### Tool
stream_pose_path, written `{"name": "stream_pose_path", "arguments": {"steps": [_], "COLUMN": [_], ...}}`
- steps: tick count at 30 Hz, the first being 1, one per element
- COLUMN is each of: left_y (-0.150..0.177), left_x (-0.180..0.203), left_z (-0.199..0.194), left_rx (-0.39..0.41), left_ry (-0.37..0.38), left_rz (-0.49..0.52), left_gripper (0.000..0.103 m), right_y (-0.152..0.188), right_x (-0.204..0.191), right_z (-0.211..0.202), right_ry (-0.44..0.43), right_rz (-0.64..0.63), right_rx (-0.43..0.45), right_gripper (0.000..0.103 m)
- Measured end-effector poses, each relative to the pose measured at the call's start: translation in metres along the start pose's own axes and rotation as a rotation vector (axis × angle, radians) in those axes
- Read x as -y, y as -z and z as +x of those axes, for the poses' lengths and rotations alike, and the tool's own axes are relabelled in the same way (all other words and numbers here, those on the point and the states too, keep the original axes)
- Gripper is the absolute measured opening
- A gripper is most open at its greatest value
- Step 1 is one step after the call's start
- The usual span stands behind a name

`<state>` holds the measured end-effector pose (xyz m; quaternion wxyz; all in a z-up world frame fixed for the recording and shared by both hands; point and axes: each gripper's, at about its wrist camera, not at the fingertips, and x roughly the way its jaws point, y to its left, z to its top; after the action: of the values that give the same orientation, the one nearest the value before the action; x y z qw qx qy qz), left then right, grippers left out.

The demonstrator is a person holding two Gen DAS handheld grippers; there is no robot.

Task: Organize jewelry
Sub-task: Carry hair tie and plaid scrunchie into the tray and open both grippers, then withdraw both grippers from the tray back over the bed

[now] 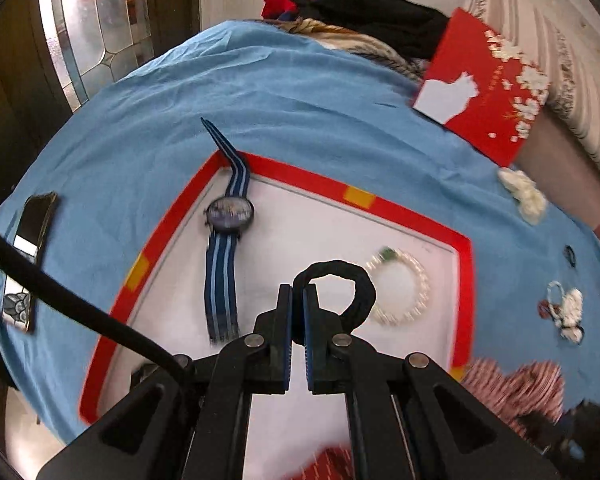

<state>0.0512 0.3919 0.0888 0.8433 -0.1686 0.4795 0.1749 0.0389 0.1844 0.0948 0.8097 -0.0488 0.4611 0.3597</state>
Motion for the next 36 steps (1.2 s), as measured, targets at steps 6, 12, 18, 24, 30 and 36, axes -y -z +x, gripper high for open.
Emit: {"name": "stream_pose_path", "arguments": {"steps": [6, 12, 18, 24, 30, 36], "left_y": [-0.025, -0.031, -0.032, -0.027, 0.003, 0.056], "left_x": [-0.009, -0.013, -0.013, -0.003, 0.01, 0.039], "left_z": [0.042, 0.063, 0.054, 0.011, -0.036, -0.067], "left_rx": [-0.049, -0.07, -0.038, 0.035, 0.087, 0.102], "left_ry": [-0.017, -0.027, -0.027, 0.005, 0.019, 0.046], "left_rz": [-0.018, -0.032, -0.037, -0.022, -0.007, 0.018], "left_gripper": [0.004, 0.005, 0.016, 0.034, 0.044, 0.044], "right_y": [-0.015, -0.017, -0.014, -0.014, 0.006, 0.05], "right_x": [-0.014, -0.017, -0.018, -0.022, -0.013, 0.02], "right_z": [0.05, 0.077, 0.072, 0.043, -0.004, -0.05], "right_ry": [-0.004, 0.006, 0.03, 0.063, 0.099, 0.149], "right_rz": [-0.029, -0.054, -0.069, -0.097, -0.108, -0.045], "right_rx": [-0.065, -0.101, -0.084, -0.031, 0.026, 0.052], "right_gripper": [0.011, 0.014, 0.038, 0.05, 0.054, 0.056]}}
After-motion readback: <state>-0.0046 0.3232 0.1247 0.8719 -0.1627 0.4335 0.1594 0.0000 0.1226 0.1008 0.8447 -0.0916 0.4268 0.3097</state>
